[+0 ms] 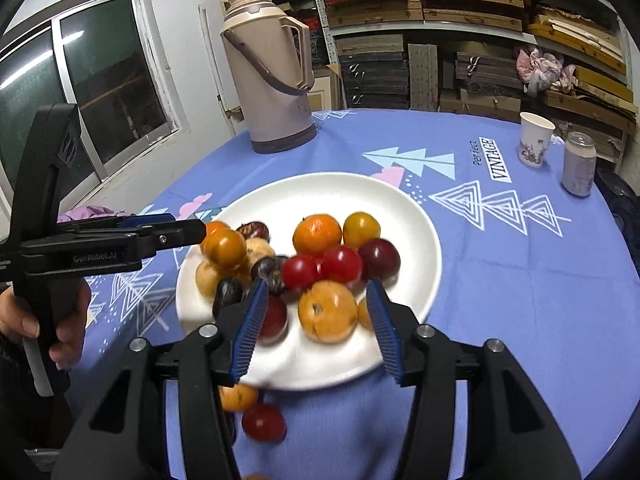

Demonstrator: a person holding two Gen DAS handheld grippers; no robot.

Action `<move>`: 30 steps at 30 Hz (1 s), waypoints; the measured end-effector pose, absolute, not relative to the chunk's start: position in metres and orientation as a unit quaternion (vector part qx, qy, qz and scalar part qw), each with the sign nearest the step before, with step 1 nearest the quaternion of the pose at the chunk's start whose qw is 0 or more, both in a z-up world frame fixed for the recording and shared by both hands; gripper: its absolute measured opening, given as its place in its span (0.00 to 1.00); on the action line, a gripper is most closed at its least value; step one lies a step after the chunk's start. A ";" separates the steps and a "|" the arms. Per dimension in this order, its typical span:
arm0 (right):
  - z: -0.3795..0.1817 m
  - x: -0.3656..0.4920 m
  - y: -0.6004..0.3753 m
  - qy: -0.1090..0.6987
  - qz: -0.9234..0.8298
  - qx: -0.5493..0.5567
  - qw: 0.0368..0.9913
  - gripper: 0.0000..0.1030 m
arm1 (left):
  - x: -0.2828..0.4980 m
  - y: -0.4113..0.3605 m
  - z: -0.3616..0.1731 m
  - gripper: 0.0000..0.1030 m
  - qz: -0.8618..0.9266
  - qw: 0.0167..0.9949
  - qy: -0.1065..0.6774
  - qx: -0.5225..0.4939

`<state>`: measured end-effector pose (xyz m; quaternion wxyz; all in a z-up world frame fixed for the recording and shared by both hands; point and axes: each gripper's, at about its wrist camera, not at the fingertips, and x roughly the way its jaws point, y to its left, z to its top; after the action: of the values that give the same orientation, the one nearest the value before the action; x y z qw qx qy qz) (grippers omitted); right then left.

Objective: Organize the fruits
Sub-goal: 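Carry the red and orange tomatoes over the plate and open both tools, then withdraw both open tools from the plate back to the fruit pile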

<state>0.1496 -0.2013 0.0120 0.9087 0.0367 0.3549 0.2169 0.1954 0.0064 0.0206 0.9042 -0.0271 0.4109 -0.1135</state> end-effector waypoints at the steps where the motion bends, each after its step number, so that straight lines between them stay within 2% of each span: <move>1: 0.012 0.145 -0.203 0.355 0.217 0.036 0.909 0.52 | 0.191 0.006 0.020 0.67 -0.114 0.903 0.413 -0.025; 3: 0.010 0.134 -0.206 0.356 0.218 0.034 0.908 0.61 | 0.185 0.005 0.016 0.69 -0.114 0.902 0.417 -0.020; 10: -0.006 0.099 -0.215 0.376 0.216 0.026 0.901 0.62 | 0.163 0.004 0.008 0.70 -0.116 0.899 0.422 -0.010; 18: -0.018 0.059 -0.213 0.396 0.243 0.012 0.886 0.68 | 0.139 0.010 -0.004 0.71 -0.114 0.892 0.438 -0.014; 27: -0.039 0.025 -0.191 0.414 0.259 -0.040 0.872 0.68 | 0.117 0.007 -0.013 0.71 -0.117 0.884 0.452 -0.007; 28: -0.041 0.024 -0.189 0.414 0.260 -0.043 0.871 0.67 | 0.115 0.005 -0.014 0.71 -0.119 0.884 0.452 -0.005; 30: -0.044 0.024 -0.186 0.413 0.256 -0.054 0.872 0.51 | 0.111 0.001 -0.015 0.71 -0.123 0.883 0.454 0.000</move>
<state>0.0236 -0.1859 -0.0444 0.8725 -0.0540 0.4129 0.2558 0.1112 0.0011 -0.0146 0.8826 -0.0005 0.4536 -0.1235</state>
